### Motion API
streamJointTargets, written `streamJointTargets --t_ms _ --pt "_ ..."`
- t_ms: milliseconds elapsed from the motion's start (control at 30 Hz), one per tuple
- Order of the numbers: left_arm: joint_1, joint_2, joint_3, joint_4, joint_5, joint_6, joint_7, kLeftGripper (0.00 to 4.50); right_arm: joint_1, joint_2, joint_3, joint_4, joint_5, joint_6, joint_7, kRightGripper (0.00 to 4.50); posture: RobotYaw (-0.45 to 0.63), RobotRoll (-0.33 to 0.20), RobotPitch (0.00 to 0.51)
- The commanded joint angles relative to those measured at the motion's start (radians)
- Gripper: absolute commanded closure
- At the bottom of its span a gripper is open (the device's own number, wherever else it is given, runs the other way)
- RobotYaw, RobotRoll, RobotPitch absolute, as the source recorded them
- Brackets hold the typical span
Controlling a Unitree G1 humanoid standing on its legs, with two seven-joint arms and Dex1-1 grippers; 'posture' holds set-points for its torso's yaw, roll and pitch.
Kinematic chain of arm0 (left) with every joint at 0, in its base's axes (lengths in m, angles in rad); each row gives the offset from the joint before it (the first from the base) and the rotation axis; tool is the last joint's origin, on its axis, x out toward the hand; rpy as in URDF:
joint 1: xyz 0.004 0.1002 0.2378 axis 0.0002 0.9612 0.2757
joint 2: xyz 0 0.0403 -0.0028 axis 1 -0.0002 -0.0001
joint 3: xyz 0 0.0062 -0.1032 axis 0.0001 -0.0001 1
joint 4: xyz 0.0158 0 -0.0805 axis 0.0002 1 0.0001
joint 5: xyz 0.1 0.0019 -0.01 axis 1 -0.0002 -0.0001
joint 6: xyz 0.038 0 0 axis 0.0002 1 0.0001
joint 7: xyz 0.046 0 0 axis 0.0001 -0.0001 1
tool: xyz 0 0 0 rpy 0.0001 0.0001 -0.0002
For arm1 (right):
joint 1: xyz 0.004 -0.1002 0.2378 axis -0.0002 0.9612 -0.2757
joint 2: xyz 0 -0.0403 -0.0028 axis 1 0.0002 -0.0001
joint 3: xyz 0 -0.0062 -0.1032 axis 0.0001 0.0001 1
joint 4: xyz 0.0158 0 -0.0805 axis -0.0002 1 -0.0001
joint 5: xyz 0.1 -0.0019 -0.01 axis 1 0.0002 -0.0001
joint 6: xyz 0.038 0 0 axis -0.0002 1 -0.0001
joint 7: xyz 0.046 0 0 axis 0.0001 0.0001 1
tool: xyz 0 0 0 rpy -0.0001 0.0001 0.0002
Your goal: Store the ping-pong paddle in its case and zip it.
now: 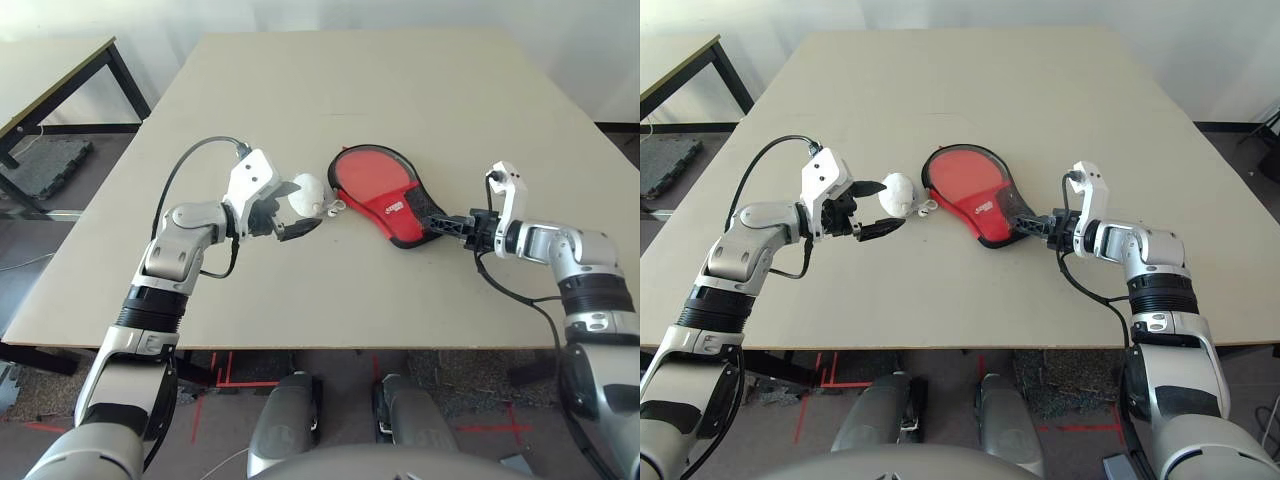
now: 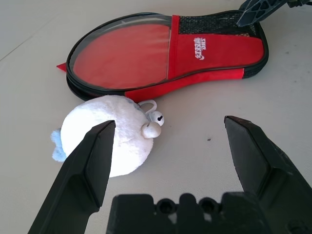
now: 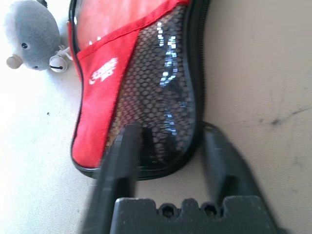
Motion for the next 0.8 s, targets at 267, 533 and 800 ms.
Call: streamJointTargets --t_ms 267,533,800 --pt "0.007 0.01 -0.007 -0.005 -0.001 -0.004 -0.002 0.0 0.001 0.005 -0.016 0.006 0.016 0.073 -0.029 4.45 0.15 0.0 0.076" --pt "0.01 0.006 -0.012 0.001 0.002 -0.015 -0.002 0.0 0.046 -0.02 -0.038 -0.119 0.059 0.19 -0.035 4.45 0.15 0.0 0.075" --pt "-0.001 0.005 -0.016 0.02 0.005 -0.03 -0.008 0.0 0.084 -0.093 -0.053 -0.247 0.114 0.287 -0.022 4.45 0.13 0.0 0.078"
